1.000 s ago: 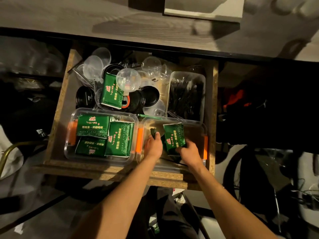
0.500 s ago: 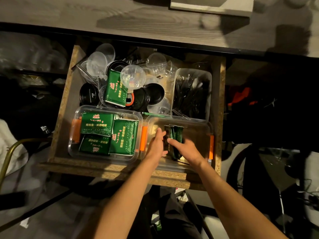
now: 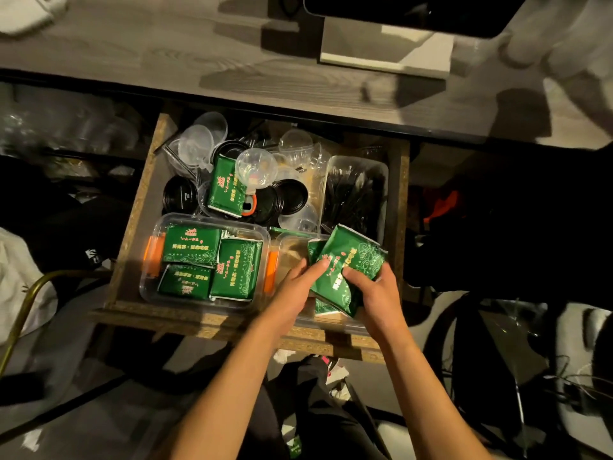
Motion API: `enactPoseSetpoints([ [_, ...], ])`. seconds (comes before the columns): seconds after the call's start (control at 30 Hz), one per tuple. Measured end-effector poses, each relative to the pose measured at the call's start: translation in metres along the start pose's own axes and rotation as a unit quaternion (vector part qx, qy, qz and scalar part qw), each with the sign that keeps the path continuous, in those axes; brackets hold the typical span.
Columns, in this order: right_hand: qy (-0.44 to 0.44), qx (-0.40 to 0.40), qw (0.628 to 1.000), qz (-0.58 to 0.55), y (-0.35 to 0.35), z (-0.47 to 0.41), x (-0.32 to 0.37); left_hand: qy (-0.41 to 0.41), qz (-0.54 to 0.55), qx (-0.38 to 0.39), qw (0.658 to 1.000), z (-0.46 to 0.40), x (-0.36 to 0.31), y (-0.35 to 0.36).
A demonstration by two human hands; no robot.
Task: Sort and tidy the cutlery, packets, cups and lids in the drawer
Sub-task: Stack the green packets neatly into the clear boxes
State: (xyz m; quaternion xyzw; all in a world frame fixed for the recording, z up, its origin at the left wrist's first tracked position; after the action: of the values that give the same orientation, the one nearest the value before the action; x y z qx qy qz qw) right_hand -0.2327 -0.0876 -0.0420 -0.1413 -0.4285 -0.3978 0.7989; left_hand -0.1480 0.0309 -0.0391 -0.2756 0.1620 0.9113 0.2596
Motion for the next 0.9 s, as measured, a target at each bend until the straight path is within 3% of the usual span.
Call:
enactPoseSetpoints([
  [0.27,-0.016,0.017,1.000,0.017,0.024,0.024,0.058,0.068,-0.023,0.032,0.997,0.045,-0.051,0.009],
  [0.37,-0.033,0.032,0.996,0.073,0.037,0.032,0.078,0.078,-0.035,0.025,0.996,0.060,-0.064,0.012],
  [0.53,-0.038,0.111,0.987,0.109,0.065,0.051,0.104,0.116,0.019,-0.047,0.992,0.085,-0.081,0.012],
  [0.67,-0.073,0.077,0.992,0.069,0.082,0.063,0.113,0.143,0.026,-0.108,0.984,0.099,-0.088,0.005],
  [0.77,-0.117,0.065,0.989,0.067,0.090,0.067,0.119,0.126,0.007,-0.078,0.989,0.104,-0.089,-0.004],
  [0.9,-0.113,0.076,0.988,0.078,0.098,0.059,0.130,0.134,-0.010,-0.028,0.991,0.113,-0.095,-0.026],
])
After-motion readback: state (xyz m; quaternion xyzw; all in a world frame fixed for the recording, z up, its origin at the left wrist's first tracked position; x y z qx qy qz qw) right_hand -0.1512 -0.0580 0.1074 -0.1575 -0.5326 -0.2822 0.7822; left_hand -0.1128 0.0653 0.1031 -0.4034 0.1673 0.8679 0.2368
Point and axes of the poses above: each hand's wrist, its own z-axis away from the middle knuckle, its own y-axis out of the palm, x = y × z, the point moved 4 cm from there along -z, towards the middle knuckle
